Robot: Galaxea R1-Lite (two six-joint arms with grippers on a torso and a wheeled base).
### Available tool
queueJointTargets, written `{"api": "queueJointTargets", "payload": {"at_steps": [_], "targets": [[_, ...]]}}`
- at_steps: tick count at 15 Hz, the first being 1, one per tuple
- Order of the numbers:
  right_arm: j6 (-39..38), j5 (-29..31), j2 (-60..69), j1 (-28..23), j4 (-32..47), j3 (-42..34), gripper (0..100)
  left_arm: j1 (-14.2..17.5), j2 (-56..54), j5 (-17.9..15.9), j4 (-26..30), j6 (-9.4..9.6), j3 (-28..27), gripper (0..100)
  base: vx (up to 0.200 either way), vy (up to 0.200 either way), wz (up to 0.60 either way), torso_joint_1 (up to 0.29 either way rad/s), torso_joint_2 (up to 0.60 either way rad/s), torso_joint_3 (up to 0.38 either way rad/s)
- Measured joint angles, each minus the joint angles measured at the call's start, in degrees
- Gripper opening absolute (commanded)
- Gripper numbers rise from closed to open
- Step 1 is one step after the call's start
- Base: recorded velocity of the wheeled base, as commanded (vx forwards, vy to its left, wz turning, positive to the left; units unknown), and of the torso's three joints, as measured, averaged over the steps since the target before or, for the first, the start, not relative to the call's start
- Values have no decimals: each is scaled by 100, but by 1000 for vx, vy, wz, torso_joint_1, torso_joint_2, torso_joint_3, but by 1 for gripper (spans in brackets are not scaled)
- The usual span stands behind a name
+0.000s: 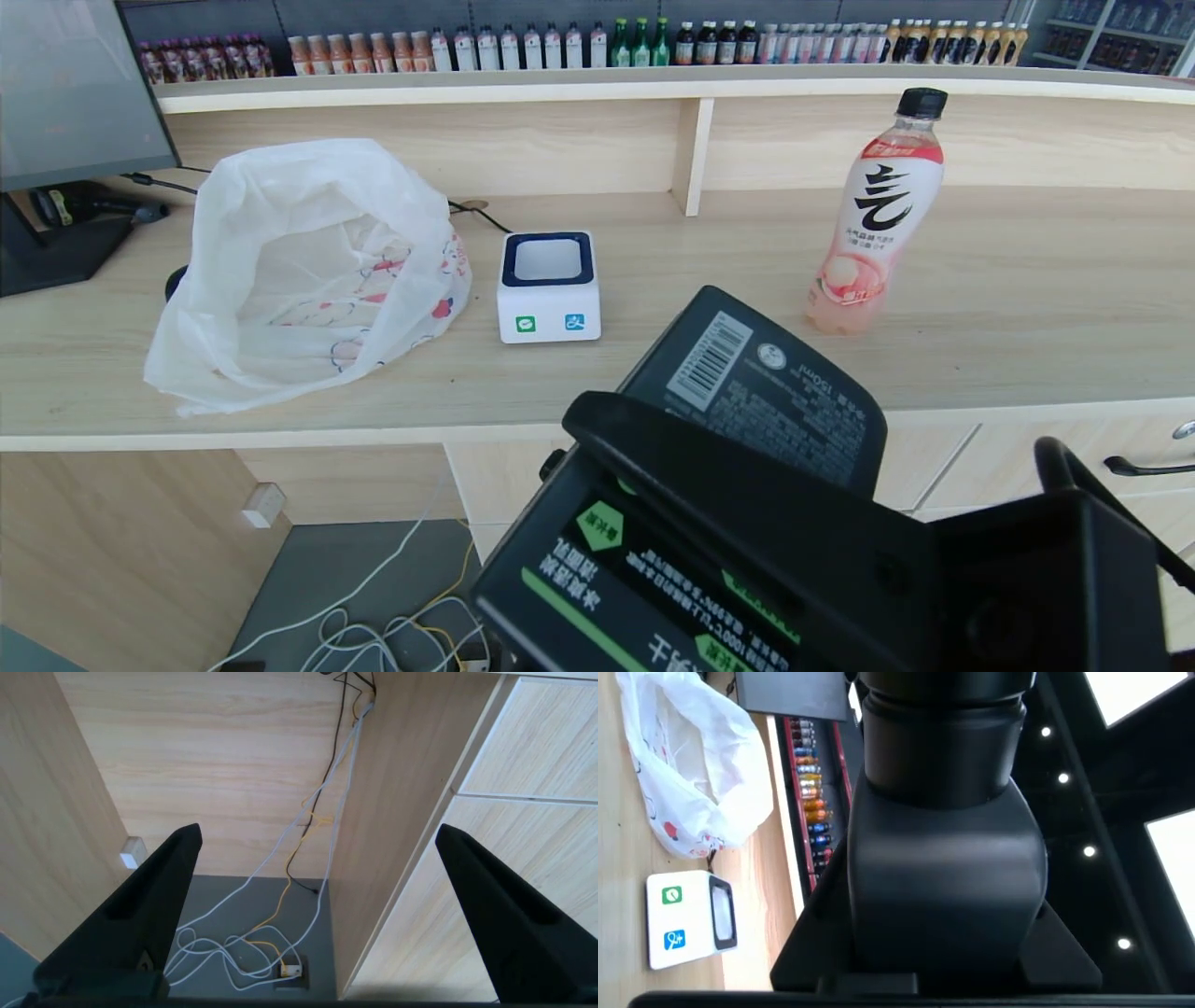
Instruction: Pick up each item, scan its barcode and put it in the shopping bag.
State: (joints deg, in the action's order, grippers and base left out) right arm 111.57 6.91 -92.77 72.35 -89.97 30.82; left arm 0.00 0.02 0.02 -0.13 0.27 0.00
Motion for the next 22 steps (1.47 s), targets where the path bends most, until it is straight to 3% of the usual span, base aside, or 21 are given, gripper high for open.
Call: {"api": "queueJointTargets", "payload": {"at_steps": [10, 16, 22], "targets": [[-283, 41, -33, -5, 2, 79, 0, 0, 0, 0, -2, 0, 0, 100, 0, 0, 0, 0, 0, 0], [-2261, 39, -30, -361, 2, -183, 0, 0, 0, 0, -2, 0, 0, 100, 0, 0, 0, 0, 0, 0], [-5664, -27, 22, -813, 6, -972, 0, 0, 0, 2, -2, 0, 0, 100, 0, 0, 0, 0, 0, 0]]}}
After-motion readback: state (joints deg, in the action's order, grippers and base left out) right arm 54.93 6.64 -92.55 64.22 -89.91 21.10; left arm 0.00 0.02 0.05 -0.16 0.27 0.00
